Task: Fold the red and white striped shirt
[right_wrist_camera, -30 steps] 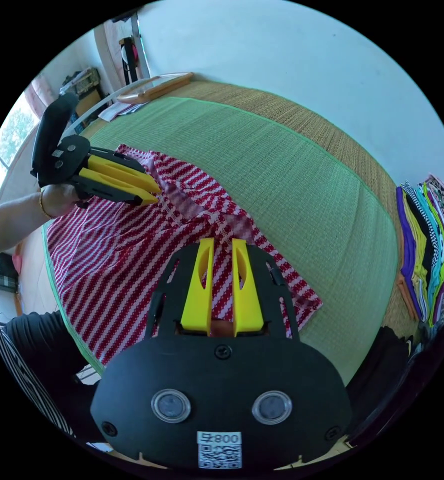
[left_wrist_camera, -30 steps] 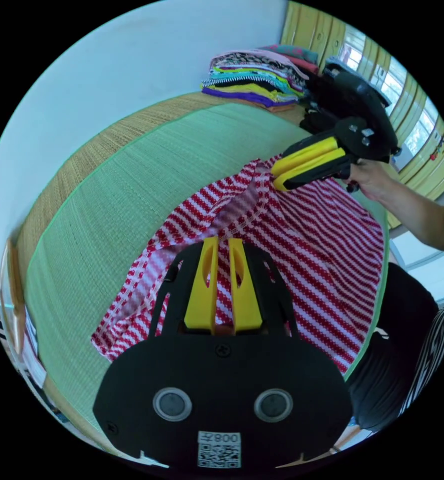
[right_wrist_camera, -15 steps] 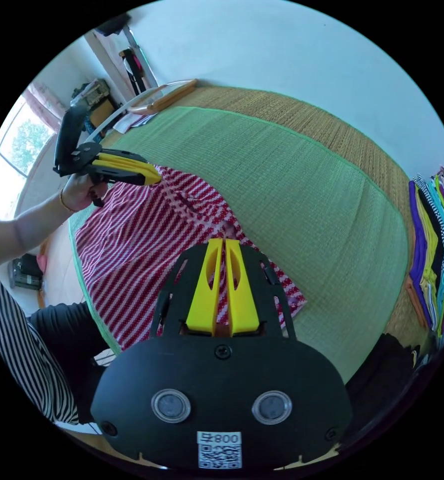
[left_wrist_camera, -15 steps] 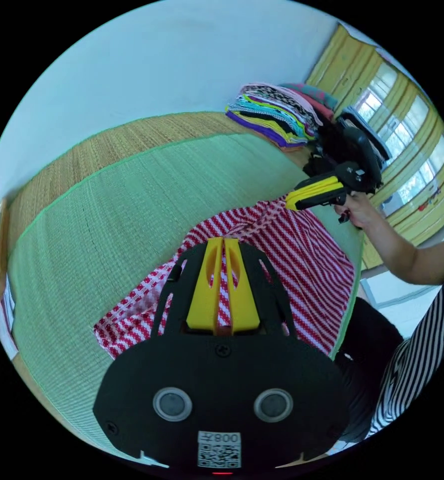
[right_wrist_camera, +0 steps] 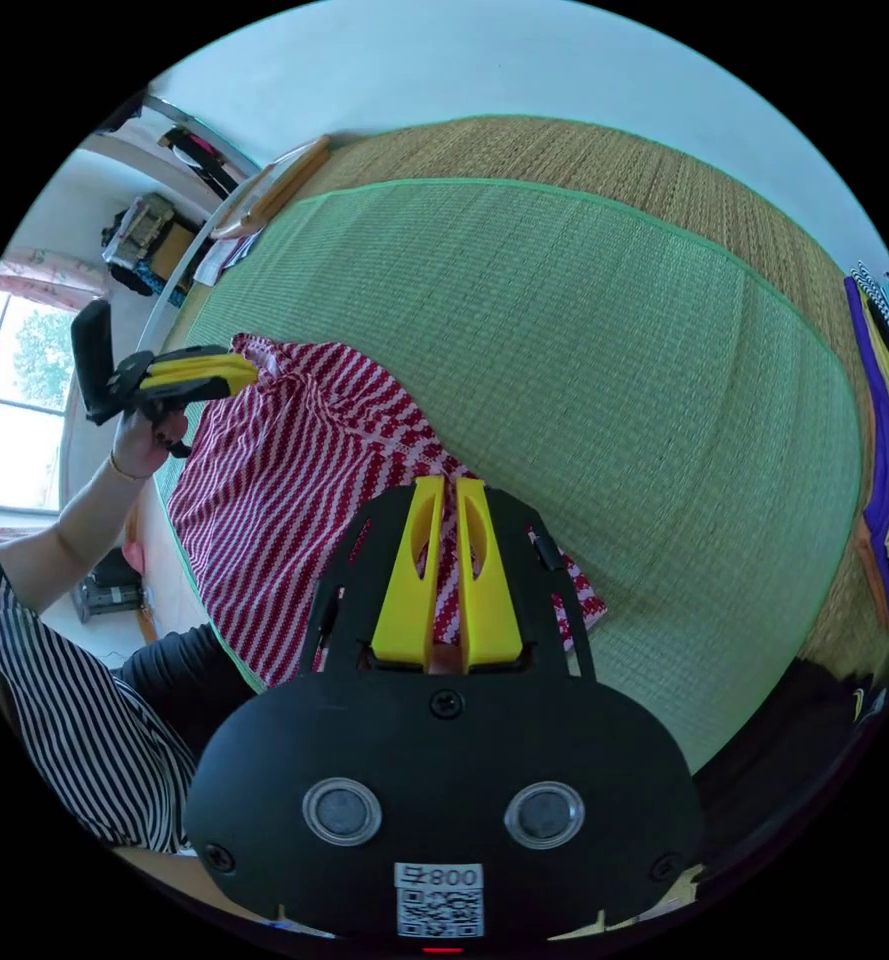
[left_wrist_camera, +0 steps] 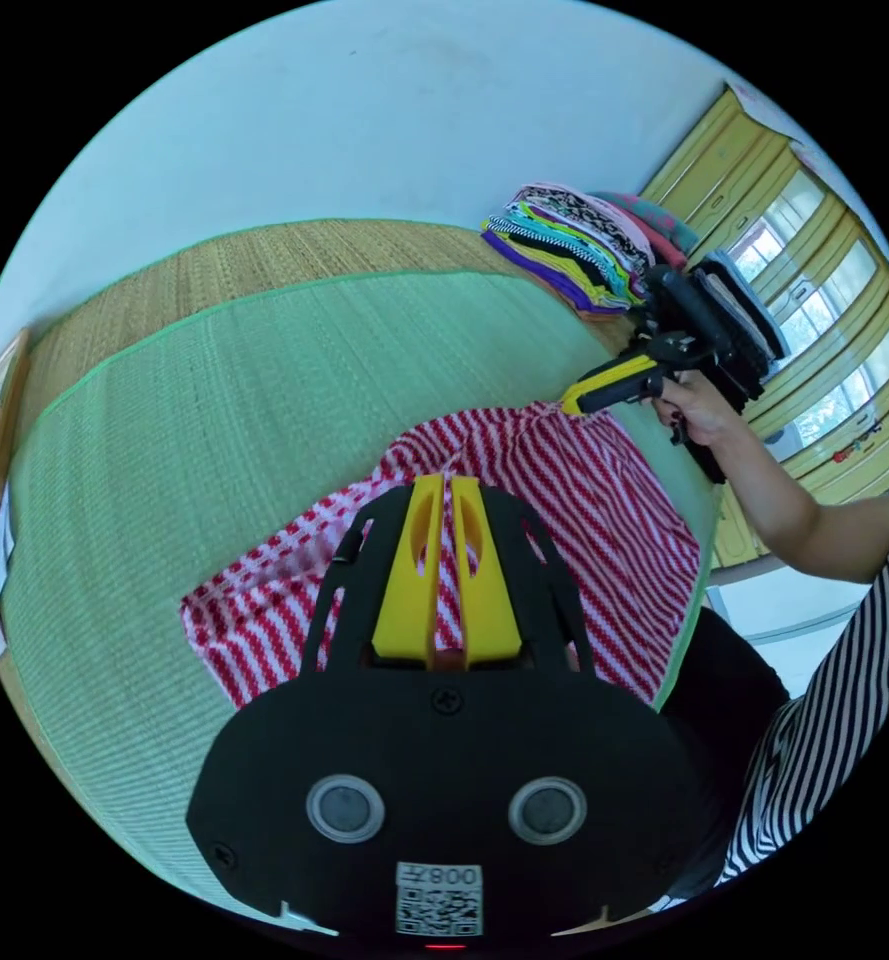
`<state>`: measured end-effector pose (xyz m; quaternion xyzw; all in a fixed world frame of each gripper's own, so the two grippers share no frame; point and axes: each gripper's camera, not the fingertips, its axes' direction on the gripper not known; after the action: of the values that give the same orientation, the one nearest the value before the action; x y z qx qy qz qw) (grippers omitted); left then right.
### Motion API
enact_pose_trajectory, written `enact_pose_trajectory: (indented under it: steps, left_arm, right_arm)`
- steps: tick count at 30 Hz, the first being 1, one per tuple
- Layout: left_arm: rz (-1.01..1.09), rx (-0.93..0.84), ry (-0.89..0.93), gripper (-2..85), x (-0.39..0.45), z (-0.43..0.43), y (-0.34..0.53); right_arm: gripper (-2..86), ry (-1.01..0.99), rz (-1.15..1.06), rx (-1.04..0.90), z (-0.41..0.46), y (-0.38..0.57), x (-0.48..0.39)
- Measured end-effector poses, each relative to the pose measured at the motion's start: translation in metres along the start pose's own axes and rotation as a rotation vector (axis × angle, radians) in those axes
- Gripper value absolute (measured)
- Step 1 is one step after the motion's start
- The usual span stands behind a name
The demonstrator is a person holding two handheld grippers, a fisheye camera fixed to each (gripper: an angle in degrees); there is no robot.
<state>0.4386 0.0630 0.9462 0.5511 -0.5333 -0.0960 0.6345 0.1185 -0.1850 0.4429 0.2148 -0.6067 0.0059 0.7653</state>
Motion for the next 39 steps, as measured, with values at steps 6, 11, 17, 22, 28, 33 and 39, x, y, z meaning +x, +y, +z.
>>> enact_pose_trajectory:
  steps: [6, 11, 17, 22, 28, 33, 39]
  left_arm:
    - [-0.023, -0.088, -0.138, 2.6, -0.008, 0.01, 0.015]
    - [-0.09, 0.007, -0.157, 0.6, -0.017, -0.009, 0.016]
    - [-0.15, 0.075, -0.175, 0.3, -0.028, -0.031, 0.022]
    - [-0.144, 0.054, -0.178, 0.2, -0.027, -0.032, 0.027]
    - [-0.156, 0.066, -0.174, 0.2, -0.025, -0.037, 0.028]
    - [-0.16, 0.079, -0.187, 0.2, -0.028, -0.044, 0.025]
    - [-0.163, 0.077, -0.208, 0.4, -0.031, -0.047, 0.019]
  right_arm:
    - [3.4, -0.011, 0.029, 0.024, 0.0, 0.005, 0.009]
    - [4.3, -0.001, 0.065, 0.074, -0.012, 0.015, 0.014]
    - [6.6, 0.013, 0.054, 0.161, -0.03, 0.057, 0.008]
    - [7.0, 0.074, 0.014, 0.142, -0.024, 0.077, -0.02]
    - [7.7, 0.266, -0.042, 0.107, -0.002, 0.062, -0.059]
    - [6.6, 0.419, -0.078, 0.073, 0.009, 0.048, -0.074]
    - [6.5, 0.441, -0.076, 0.06, -0.001, 0.03, -0.063]
